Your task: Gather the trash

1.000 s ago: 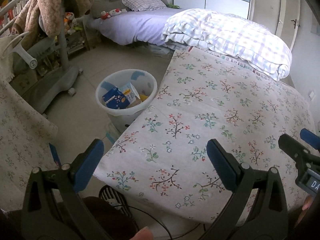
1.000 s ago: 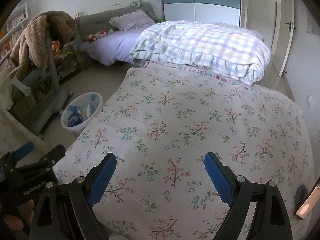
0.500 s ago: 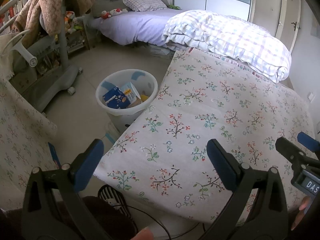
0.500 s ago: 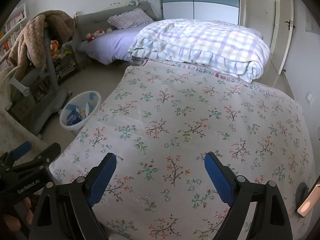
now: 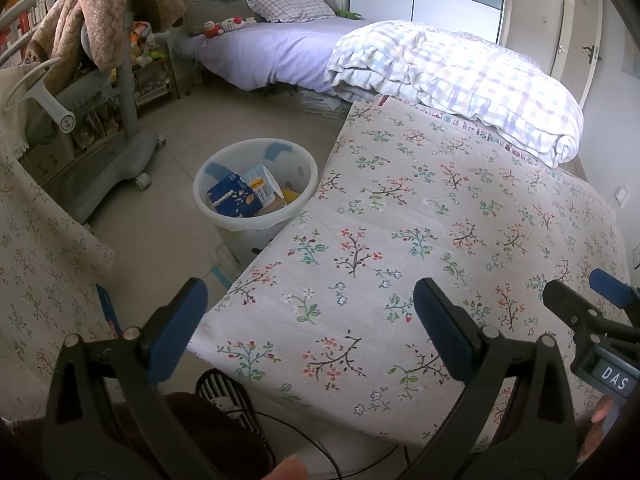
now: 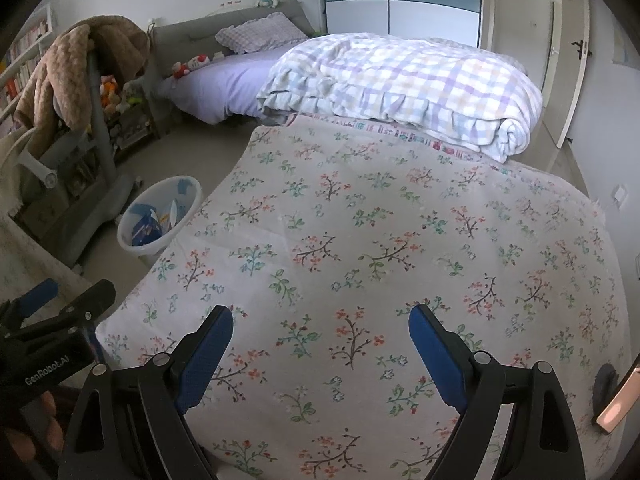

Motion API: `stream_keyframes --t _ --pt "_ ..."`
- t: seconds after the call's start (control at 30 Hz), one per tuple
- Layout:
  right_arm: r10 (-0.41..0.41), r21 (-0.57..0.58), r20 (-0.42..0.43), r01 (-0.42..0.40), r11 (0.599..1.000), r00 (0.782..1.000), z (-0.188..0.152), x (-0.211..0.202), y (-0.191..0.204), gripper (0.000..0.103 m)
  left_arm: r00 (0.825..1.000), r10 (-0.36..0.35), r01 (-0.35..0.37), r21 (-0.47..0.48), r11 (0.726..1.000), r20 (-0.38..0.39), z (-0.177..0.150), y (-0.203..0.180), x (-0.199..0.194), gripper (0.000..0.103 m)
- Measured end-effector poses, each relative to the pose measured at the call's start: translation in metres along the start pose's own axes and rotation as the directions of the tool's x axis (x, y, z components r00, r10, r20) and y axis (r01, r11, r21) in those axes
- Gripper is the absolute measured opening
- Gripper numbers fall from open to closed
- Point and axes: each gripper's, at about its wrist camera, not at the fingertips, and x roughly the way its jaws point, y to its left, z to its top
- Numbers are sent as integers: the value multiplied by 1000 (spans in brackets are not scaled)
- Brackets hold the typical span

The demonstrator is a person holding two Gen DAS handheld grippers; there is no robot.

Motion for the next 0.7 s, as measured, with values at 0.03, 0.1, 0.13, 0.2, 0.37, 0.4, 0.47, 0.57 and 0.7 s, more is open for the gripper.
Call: stream_keyframes --t 0.03,0.1,0.13,0.2,0.37,0.4,0.47,0.57,0.7 --pt "-1 0 0 1 1000 1000 0 0 1 91 1000 0 0 0 1000 0 0 0 0 102" --pt "-1 0 0 1 1000 1000 -1 0 1 91 1000 0 0 -2 1000 1 0 0 0 102" --pt "-2 0 0 2 1000 1000 -1 0 1 91 1000 0 0 -1 1000 1 0 0 0 102" --pt "-2 1 -1 2 1000 1000 -1 0 1 91 1000 -1 1 -2 1000 2 0 0 0 102" --pt "-2 -2 -2 2 1000 1000 -2 1 3 91 1000 0 0 -2 1000 0 0 1 0 102" --pt "-3 -1 -1 3 1000 1000 -2 1 3 91 1000 1 -1 -2 1000 0 0 0 0 102" --pt "-3 1 -1 3 1000 1000 -2 1 3 91 1000 -1 1 -2 1000 1 0 1 0 102" --pt "-3 1 0 3 1000 1000 -2 1 3 91 1000 -1 1 -2 1000 0 0 1 0 102" --pt "-3 1 -2 3 1000 1000 -2 1 3 91 1000 -1 1 -2 1000 1 0 1 0 102"
